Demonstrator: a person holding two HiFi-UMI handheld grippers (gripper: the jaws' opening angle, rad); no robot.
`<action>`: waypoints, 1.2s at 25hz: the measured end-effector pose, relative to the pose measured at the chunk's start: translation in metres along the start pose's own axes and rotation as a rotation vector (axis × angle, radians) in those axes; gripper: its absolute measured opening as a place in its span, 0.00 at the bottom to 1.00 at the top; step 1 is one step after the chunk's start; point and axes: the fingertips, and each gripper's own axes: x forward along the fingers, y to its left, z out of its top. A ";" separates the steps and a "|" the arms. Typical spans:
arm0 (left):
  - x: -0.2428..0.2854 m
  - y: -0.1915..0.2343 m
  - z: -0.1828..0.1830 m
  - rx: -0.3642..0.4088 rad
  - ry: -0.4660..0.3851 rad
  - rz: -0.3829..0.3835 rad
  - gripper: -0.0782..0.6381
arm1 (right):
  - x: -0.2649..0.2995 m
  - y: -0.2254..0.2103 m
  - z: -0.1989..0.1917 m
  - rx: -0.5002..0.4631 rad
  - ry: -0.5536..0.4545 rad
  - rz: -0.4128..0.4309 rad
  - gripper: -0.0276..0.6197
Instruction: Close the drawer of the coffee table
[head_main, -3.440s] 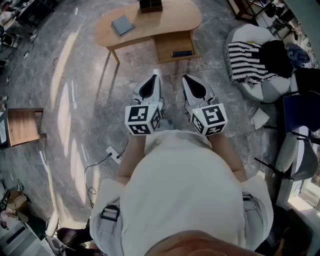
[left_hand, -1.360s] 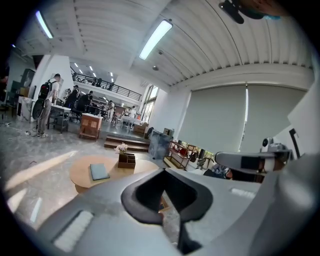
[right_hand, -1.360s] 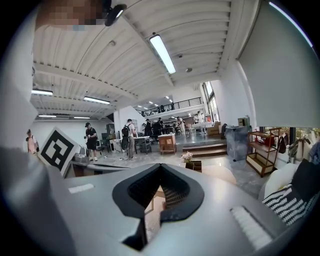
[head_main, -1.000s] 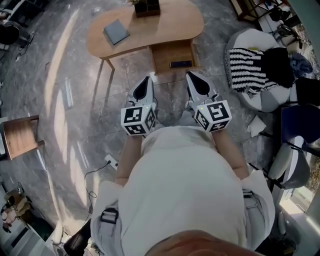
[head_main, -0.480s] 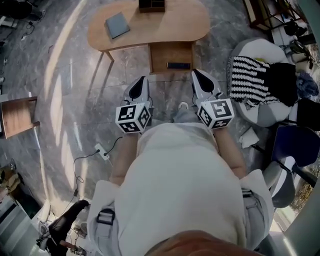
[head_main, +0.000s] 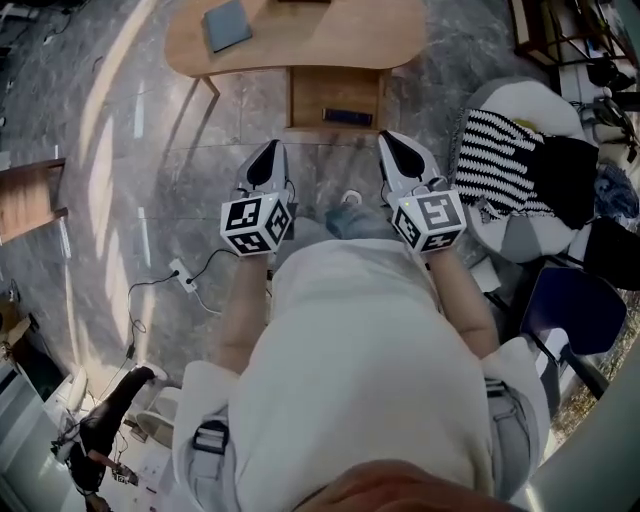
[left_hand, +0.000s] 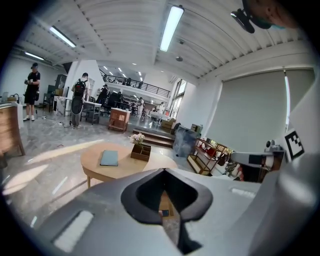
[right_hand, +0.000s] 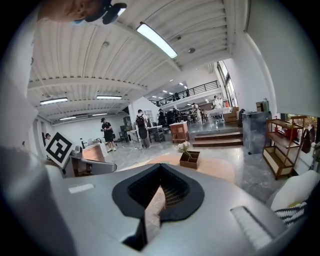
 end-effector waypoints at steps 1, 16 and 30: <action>0.003 -0.001 -0.003 0.003 0.006 0.007 0.11 | 0.001 -0.004 -0.003 -0.003 0.006 0.006 0.05; 0.053 0.028 -0.070 -0.057 0.129 0.064 0.11 | 0.024 -0.056 -0.076 0.025 0.145 -0.028 0.05; 0.120 0.088 -0.152 -0.082 0.249 0.090 0.11 | 0.067 -0.109 -0.178 0.095 0.254 -0.115 0.05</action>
